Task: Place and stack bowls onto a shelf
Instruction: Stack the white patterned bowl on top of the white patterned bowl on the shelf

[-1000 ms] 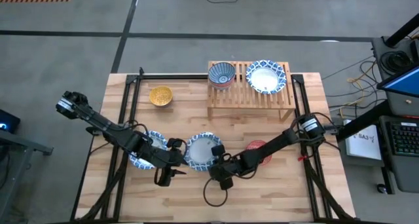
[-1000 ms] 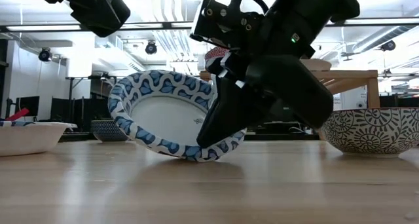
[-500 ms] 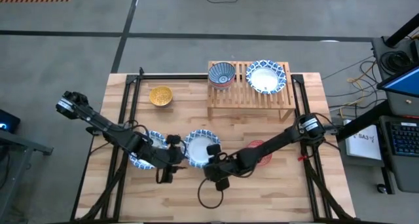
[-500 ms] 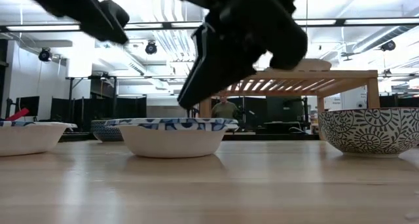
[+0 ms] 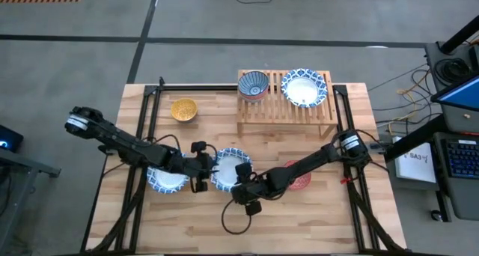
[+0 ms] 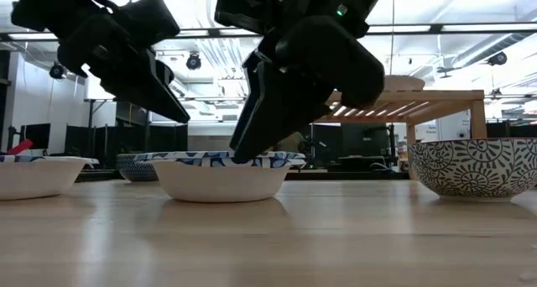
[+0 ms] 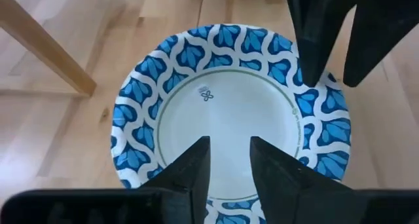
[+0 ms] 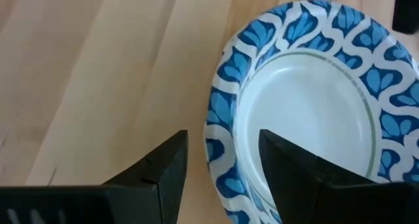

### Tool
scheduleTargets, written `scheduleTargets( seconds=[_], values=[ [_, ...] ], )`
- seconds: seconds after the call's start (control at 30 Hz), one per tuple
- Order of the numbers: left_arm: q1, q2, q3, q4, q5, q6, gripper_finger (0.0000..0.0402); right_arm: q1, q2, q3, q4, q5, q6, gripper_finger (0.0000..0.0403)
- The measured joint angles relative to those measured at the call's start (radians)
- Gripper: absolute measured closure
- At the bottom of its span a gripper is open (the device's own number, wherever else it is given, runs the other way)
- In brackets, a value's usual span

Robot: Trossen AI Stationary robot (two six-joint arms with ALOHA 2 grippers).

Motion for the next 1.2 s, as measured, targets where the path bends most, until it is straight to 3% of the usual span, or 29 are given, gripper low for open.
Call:
scheduleTargets(
  seconds=[0.3,1.2],
  values=[
    [0.013,0.013,-0.005,-0.002,0.036,-0.001,0.0341,-0.028,0.024,-0.004,0.008,-0.016,-0.011,0.0234],
    [0.013,0.013,-0.005,0.004,0.049,-0.005,0.0355,-0.034,0.02,0.011,0.009,-0.042,-0.017,0.0352]
  ],
)
